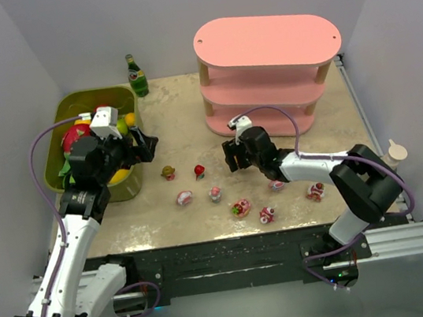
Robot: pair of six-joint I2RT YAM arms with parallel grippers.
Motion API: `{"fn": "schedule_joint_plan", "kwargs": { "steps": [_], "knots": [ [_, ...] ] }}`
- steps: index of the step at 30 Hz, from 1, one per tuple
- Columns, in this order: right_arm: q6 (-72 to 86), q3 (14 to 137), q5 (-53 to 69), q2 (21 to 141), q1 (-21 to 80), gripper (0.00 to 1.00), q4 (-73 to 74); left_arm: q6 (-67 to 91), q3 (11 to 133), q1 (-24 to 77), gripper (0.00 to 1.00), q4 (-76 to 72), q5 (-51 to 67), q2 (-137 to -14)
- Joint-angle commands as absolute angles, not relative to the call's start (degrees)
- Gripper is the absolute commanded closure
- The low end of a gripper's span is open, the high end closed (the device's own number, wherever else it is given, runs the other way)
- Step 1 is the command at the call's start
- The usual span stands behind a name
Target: Place and organize the plastic toys onto the shelf
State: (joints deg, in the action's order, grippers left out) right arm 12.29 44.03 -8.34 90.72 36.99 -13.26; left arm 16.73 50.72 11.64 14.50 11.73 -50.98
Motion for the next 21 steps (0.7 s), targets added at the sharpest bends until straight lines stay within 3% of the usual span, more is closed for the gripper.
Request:
{"fn": "schedule_joint_plan", "kwargs": {
  "steps": [1,10,21],
  "knots": [
    [7.12,45.35,-0.1,91.4,36.3,0.31,-17.84,15.56,50.62,11.34,0.01,13.45,11.6,-51.06],
    [6.68,47.02,0.36,95.89,36.04,0.35,-16.43,15.29,50.54,11.34,0.0,13.71,11.07,-50.8],
    [7.73,47.11,-2.28,96.15,36.04,0.48,-16.44,15.03,50.54,11.34,0.0,13.89,10.72,-50.62]
  ]
}}
